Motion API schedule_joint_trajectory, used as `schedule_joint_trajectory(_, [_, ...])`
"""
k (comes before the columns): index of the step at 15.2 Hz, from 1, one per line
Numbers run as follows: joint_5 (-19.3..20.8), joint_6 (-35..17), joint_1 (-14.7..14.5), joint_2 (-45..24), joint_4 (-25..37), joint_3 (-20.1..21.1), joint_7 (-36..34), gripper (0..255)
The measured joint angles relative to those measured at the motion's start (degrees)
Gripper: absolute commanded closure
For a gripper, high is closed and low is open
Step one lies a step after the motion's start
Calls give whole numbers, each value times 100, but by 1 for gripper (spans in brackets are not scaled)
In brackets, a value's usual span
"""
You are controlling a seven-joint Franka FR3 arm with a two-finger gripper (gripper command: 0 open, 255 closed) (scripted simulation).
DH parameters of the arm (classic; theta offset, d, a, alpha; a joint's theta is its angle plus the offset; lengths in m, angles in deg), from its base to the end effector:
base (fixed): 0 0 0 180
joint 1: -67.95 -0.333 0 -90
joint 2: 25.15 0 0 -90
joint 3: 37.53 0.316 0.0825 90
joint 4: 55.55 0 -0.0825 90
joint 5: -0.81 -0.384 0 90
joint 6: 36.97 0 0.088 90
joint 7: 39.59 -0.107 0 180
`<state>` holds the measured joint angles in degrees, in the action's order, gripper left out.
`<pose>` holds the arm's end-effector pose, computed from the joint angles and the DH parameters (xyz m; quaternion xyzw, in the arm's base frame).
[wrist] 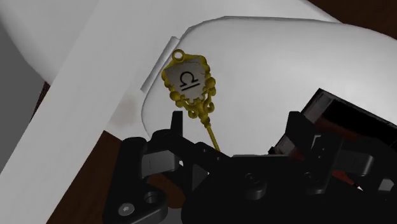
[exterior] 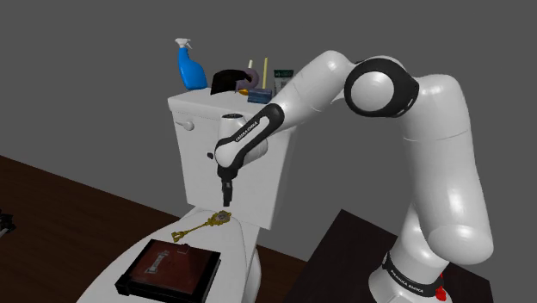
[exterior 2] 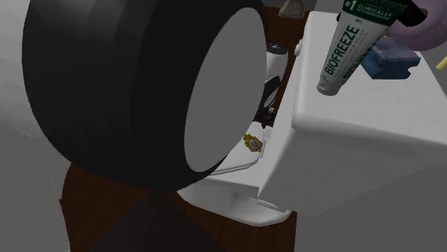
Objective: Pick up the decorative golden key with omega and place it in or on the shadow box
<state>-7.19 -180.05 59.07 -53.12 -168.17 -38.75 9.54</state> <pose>0.6156 0.0824 0.2260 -0.9030 -0.4273 -0.0340 0.0279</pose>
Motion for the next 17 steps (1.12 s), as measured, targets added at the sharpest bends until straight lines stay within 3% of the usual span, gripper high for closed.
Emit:
schedule_joint_trajectory(8, [330, -30, -125, -1769, 1710, 178, 556, 0])
schedule_joint_trajectory(17, [368, -278, -172, -2500, 2192, 203, 606, 0])
